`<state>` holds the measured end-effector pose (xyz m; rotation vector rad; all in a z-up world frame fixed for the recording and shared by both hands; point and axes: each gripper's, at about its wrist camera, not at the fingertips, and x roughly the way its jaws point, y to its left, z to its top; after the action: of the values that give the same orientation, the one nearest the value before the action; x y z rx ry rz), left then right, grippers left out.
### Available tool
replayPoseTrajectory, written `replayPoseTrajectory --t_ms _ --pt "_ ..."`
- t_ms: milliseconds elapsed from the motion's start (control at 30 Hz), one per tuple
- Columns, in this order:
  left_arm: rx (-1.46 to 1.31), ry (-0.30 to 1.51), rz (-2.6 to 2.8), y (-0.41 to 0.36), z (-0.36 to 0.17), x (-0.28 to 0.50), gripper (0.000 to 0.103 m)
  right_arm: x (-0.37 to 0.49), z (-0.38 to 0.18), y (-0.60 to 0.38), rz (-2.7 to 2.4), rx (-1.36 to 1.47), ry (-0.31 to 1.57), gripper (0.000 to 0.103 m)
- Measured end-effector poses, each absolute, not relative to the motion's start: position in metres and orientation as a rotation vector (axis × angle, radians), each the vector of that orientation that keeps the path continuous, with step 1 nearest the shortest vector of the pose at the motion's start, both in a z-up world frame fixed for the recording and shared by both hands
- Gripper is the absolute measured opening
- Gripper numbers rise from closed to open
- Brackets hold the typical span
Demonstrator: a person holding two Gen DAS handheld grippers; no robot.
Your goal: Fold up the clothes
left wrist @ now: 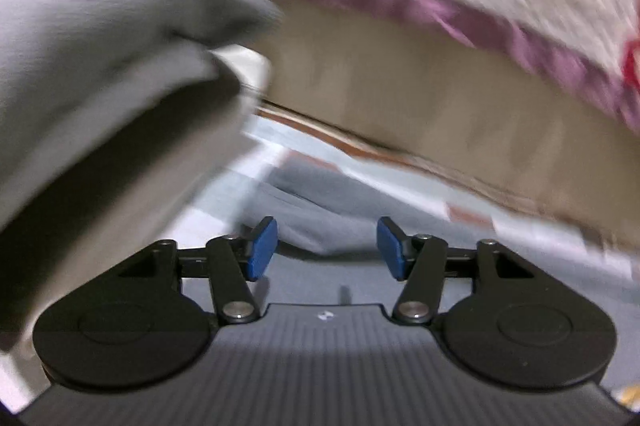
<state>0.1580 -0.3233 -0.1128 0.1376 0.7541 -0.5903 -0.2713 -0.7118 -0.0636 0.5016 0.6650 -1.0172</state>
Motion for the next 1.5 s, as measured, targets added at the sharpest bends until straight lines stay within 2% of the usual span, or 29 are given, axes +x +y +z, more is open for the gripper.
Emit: replayPoseTrajectory --t_ms 133,233,400,433,467,533,600,667,700,833,867,900,933,967,1067,1333,1500 --pt "0.236 0.816 -0.655 -0.345 -0.133 0.15 0.06 -0.24 -0.041 -0.692 -0.808 0.611 0.628 0.052" --pt "0.223 0.835 -0.655 -0.356 -0.15 0.158 0.06 -0.187 -0.045 -0.654 -0.533 0.516 0.692 0.052" --pt "0.325 0.77 -0.675 -0.381 -0.163 0.164 0.059 -0.108 -0.082 -0.598 -0.285 0.294 0.847 0.053" --pt "0.329 0.759 -0.666 -0.384 -0.164 0.168 0.052 -0.1 -0.092 -0.59 -0.273 0.25 0.862 0.053" --pt "0.332 0.748 -0.657 -0.387 -0.164 0.172 0.037 -0.091 -0.101 -0.581 -0.26 0.207 0.876 0.053" --pt "0.34 0.736 -0.594 -0.393 -0.163 0.184 0.017 -0.086 -0.123 -0.576 -0.295 0.155 0.886 0.053" --pt "0.336 0.722 -0.552 -0.393 -0.164 0.196 0.016 -0.088 -0.141 -0.582 -0.343 0.131 0.908 0.053" --pt "0.306 0.71 -0.55 -0.387 -0.167 0.206 0.015 -0.096 -0.147 -0.593 -0.364 0.155 0.887 0.067" --pt "0.294 0.717 -0.55 -0.385 -0.166 0.209 0.016 -0.1 -0.149 -0.6 -0.375 0.18 0.877 0.07" --pt "0.272 0.733 -0.51 -0.386 -0.162 0.215 0.016 -0.102 -0.153 -0.606 -0.383 0.212 0.847 0.071" --pt "0.27 0.728 -0.511 -0.385 -0.163 0.215 0.016 -0.101 -0.154 -0.604 -0.378 0.192 0.845 0.07" --pt "0.268 0.722 -0.514 -0.384 -0.163 0.215 0.016 -0.102 -0.153 -0.602 -0.354 0.181 0.835 0.063" --pt "0.267 0.717 -0.516 -0.383 -0.164 0.215 0.016 -0.103 -0.153 -0.6 -0.33 0.17 0.826 0.027" --pt "0.265 0.711 -0.518 -0.382 -0.165 0.214 0.016 -0.103 -0.15 -0.599 -0.324 0.158 0.818 0.001" --pt "0.315 0.696 -0.508 -0.387 -0.165 0.212 0.016 -0.104 -0.132 -0.591 -0.392 0.1 0.767 0.001" --pt "0.328 0.691 -0.458 -0.385 -0.165 0.214 0.016 -0.104 -0.137 -0.604 -0.52 0.033 0.761 0.0" --pt "0.373 0.683 -0.432 -0.389 -0.166 0.209 0.016 -0.121 -0.125 -0.639 -0.593 0.227 0.701 0.0"
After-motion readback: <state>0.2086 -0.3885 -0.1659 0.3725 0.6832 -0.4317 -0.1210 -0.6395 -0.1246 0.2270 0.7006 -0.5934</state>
